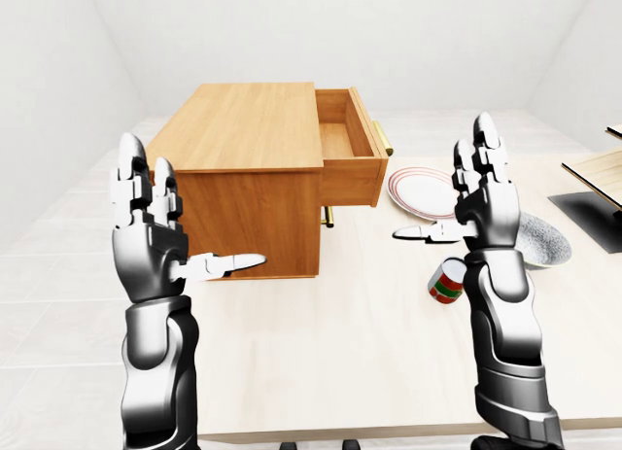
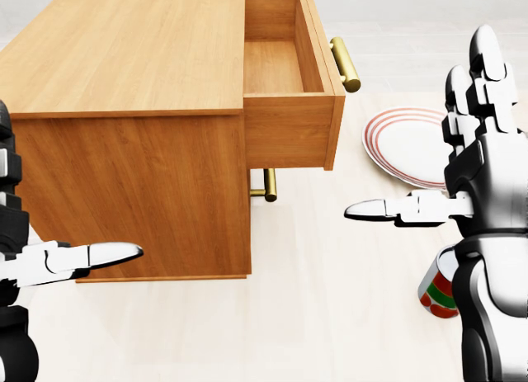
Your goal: Close the top drawer of the cabinet.
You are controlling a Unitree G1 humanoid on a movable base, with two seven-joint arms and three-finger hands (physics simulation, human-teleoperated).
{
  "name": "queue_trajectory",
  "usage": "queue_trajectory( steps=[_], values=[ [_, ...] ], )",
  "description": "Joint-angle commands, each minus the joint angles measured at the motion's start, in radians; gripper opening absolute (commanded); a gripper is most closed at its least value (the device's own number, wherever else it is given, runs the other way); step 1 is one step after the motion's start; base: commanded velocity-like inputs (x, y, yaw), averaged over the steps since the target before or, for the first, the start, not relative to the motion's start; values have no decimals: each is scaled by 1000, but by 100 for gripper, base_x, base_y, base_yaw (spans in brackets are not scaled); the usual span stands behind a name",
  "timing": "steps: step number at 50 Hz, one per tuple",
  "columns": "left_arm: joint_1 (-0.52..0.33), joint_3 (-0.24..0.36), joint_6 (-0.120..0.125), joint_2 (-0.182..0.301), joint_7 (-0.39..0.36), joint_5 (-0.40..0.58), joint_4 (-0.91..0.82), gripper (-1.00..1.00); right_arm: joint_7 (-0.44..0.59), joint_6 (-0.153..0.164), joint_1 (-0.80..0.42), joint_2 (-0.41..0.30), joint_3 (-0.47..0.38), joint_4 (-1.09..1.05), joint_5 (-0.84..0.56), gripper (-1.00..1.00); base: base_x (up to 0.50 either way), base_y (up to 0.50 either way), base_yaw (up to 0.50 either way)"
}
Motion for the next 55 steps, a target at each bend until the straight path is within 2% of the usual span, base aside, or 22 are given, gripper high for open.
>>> queue_trajectory(
  steps=[1, 55],
  values=[
    [-2, -5, 0, -1, 0, 8, 4, 100, -2, 0, -42, -7, 20, 86, 1, 100, 0, 0, 0],
    [7, -10, 0, -6, -3, 11, -3, 100, 8, 0, -228, 60, 124, 384, -8, 100, 0, 0, 0]
  ],
)
